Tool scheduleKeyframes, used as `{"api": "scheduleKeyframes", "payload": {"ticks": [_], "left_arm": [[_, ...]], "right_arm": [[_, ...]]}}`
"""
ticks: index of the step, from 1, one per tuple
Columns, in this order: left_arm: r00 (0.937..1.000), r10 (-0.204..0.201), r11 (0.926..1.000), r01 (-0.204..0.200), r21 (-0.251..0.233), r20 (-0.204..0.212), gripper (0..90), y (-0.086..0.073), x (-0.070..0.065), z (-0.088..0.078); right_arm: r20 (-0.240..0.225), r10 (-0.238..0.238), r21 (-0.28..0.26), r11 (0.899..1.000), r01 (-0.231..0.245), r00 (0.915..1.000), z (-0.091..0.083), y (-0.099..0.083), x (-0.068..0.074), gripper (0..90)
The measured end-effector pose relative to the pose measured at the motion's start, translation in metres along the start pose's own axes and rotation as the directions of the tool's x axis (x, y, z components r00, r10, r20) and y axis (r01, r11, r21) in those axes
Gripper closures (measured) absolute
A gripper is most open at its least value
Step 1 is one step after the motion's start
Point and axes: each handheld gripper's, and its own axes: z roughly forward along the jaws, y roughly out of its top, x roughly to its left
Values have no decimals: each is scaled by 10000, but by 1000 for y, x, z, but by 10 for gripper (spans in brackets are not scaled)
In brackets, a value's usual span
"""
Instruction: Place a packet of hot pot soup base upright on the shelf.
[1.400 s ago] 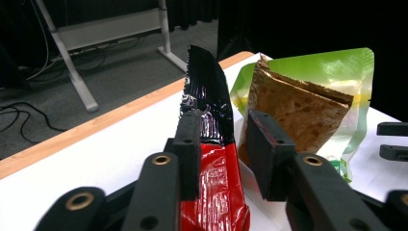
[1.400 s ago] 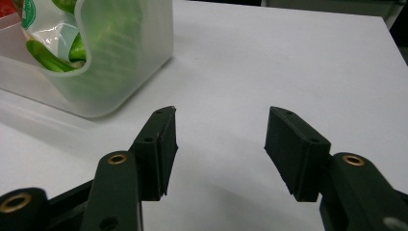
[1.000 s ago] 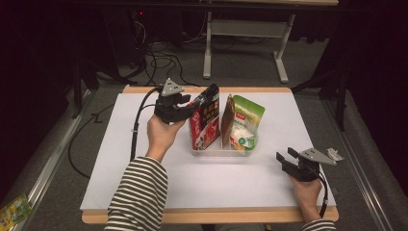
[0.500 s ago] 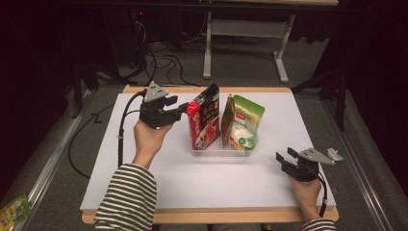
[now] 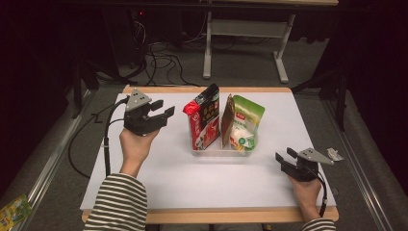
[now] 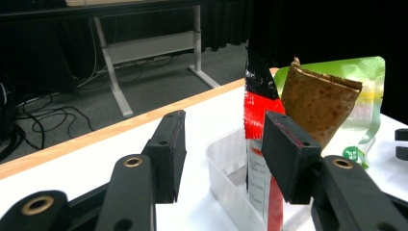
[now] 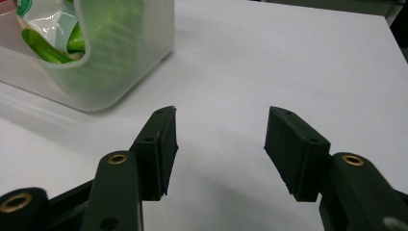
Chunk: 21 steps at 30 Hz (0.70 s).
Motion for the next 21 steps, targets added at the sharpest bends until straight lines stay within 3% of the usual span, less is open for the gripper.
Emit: {"api": "scheduleKeyframes", "payload": {"ticks": [14, 21], "left_arm": [[9996, -127, 9998, 123, -140, -232, 489, -30, -7, -18], [9992, -213, 9996, 218, 172, -331, 471, -52, -9, -22]], "right_arm": [[-16, -6, -21, 10000, 6, 10000, 0, 0, 0, 456], [-24, -2, -11, 10000, 2, 10000, 0, 0, 0, 456]]}}
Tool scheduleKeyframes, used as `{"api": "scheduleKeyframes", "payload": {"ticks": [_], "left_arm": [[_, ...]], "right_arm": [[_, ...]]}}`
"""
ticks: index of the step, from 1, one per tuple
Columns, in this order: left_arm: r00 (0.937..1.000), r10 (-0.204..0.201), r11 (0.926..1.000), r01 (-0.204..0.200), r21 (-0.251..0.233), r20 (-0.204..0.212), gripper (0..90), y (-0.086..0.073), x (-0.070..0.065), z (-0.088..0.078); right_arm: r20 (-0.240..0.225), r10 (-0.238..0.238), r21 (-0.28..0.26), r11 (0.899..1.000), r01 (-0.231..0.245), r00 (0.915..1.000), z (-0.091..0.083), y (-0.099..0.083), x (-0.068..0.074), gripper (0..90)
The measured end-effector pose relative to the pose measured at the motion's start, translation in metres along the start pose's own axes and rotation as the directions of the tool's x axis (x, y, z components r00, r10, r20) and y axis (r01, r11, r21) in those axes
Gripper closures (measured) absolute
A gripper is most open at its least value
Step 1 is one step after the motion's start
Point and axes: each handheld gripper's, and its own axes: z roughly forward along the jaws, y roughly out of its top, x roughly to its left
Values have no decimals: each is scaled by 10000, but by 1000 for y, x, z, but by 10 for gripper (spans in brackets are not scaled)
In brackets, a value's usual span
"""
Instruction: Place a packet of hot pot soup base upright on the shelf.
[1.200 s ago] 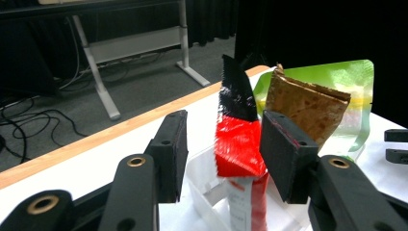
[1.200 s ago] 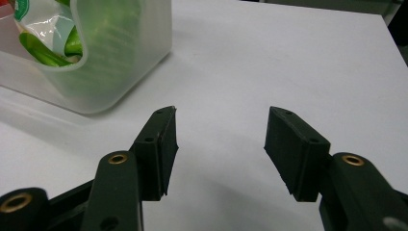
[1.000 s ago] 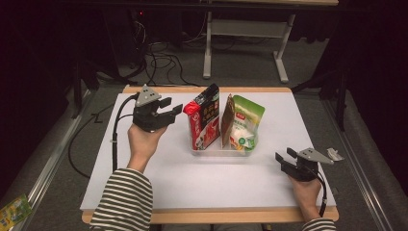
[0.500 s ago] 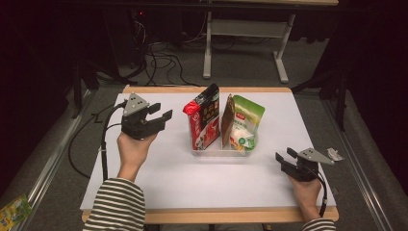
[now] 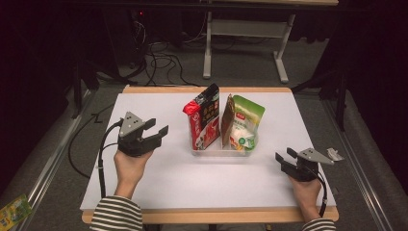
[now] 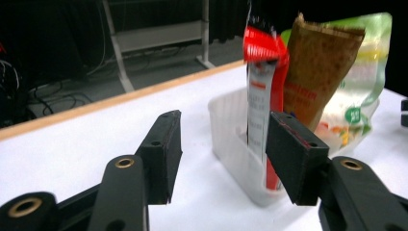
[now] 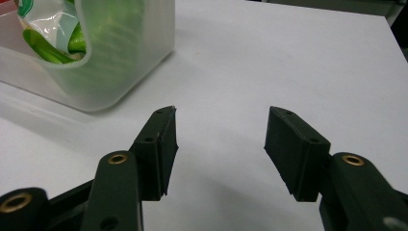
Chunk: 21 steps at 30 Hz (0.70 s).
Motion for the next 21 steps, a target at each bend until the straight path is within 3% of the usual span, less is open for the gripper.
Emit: {"api": "scheduleKeyframes", "payload": {"ticks": [9, 16, 21], "left_arm": [[9991, -408, 9989, 410, 226, -74, 461, -31, -1, -2], [9963, -858, 9949, 859, 531, -37, 454, -58, 0, 5], [9957, -913, 9920, 925, 861, -177, 451, -75, -3, 16]], "right_arm": [[-8, -21, 11, 10000, 21, 10000, 0, 0, 0, 456], [-9, 38, 11, 10000, -38, 10000, 0, 0, 0, 456], [-8, 7, 16, 10000, -7, 10000, 0, 0, 0, 456]]}}
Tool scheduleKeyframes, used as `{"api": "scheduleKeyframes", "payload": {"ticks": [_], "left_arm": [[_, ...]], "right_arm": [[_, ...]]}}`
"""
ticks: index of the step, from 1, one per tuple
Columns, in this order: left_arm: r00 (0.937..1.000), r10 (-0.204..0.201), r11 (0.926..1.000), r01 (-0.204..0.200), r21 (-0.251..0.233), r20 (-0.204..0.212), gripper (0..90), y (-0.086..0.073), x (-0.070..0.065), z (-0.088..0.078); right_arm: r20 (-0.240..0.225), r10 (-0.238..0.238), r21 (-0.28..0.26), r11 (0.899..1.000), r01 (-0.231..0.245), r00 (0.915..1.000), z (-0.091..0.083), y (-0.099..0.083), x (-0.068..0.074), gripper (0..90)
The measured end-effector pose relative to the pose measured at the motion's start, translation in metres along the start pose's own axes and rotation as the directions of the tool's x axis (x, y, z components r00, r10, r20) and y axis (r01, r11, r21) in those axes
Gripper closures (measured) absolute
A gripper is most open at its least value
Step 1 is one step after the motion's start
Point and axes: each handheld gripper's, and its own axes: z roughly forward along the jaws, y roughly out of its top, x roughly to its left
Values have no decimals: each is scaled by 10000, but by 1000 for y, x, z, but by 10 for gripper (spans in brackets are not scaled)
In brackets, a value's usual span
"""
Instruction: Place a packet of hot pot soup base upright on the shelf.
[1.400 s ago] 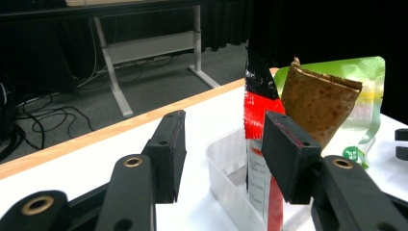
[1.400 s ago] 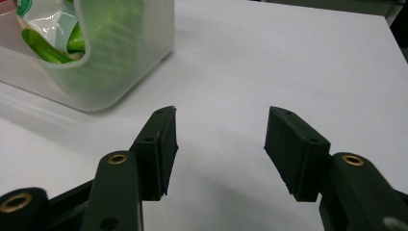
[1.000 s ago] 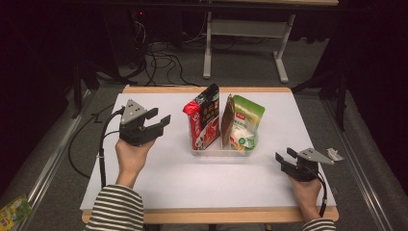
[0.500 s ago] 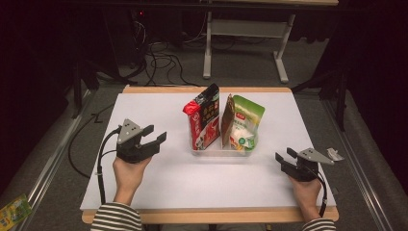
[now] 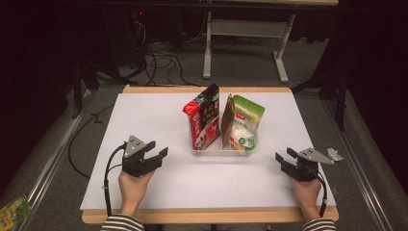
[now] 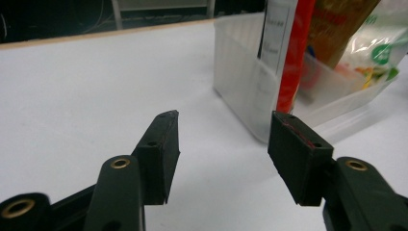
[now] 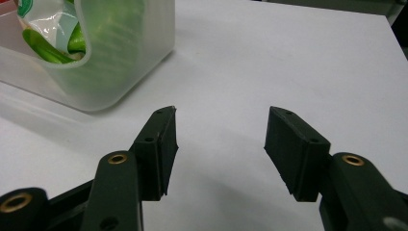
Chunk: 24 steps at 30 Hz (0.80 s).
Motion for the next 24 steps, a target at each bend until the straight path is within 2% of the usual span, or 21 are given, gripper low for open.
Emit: {"api": "scheduleKeyframes", "payload": {"ticks": [6, 8, 15, 16, 19, 24], "left_arm": [[9989, -62, 9991, 81, 418, -467, 442, -22, 3, 23], [9975, -142, 9990, 171, 409, -695, 428, -29, 5, 31], [9879, -422, 9982, 480, 359, -1495, 421, -48, 15, 47], [9872, -489, 9973, 566, 470, -1515, 421, -47, 16, 48], [9877, -433, 9976, 509, 467, -1502, 418, -48, 15, 49], [9878, -308, 9976, 400, 573, -1527, 412, -47, 14, 50]], "right_arm": [[-9, -21, -38, 10000, 21, 10000, 0, 0, 0, 455], [-13, 3, -30, 10000, -3, 10000, 0, 0, 0, 455], [-19, 89, -100, 9999, -89, 10000, -1, 0, 0, 454], [-21, 117, -91, 9999, -117, 9999, -1, 0, 0, 454], [-29, -10, -123, 9999, 9, 10000, -1, 0, -1, 454], [-26, 43, -115, 9999, -44, 10000, -1, 0, 0, 453]]}}
